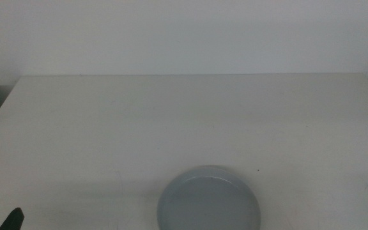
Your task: Stack the three bowls on top of each other.
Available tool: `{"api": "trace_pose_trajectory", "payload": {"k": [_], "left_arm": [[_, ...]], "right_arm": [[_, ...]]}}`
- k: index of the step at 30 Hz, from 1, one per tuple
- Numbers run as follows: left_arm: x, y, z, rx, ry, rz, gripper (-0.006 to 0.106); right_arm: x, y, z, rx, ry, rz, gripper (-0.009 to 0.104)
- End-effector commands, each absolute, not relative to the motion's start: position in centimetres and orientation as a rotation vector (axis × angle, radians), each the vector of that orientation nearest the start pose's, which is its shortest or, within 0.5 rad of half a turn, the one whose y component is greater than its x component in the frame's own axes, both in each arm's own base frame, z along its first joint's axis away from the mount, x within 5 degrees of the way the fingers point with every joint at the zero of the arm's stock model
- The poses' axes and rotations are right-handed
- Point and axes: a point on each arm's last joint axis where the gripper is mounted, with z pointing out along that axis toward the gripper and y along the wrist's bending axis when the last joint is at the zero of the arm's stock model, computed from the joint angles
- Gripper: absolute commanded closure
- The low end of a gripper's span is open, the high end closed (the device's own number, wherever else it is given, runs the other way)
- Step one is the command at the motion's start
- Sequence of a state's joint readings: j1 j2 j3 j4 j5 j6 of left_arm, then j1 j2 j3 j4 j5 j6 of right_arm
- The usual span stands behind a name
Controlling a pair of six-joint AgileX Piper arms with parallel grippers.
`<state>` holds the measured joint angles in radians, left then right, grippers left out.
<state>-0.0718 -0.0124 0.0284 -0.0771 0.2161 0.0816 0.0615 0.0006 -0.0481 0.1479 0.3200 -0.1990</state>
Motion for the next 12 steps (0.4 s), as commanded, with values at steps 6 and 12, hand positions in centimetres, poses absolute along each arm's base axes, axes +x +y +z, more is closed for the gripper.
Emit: {"api": "trace_pose_trajectory", "payload": {"k": [6,12], "left_arm": [[5.5,-0.5,19.1,0.058,1.650,-0.077,-0.004],[5.5,-0.5,19.1,0.058,1.652,-0.077,-0.004]], "right_arm": [[5.2,0.6,20.1,-0.124,1.661,0.024,0.042],[5.2,0.6,20.0,-0.124,1.662,0.024,0.042]]}}
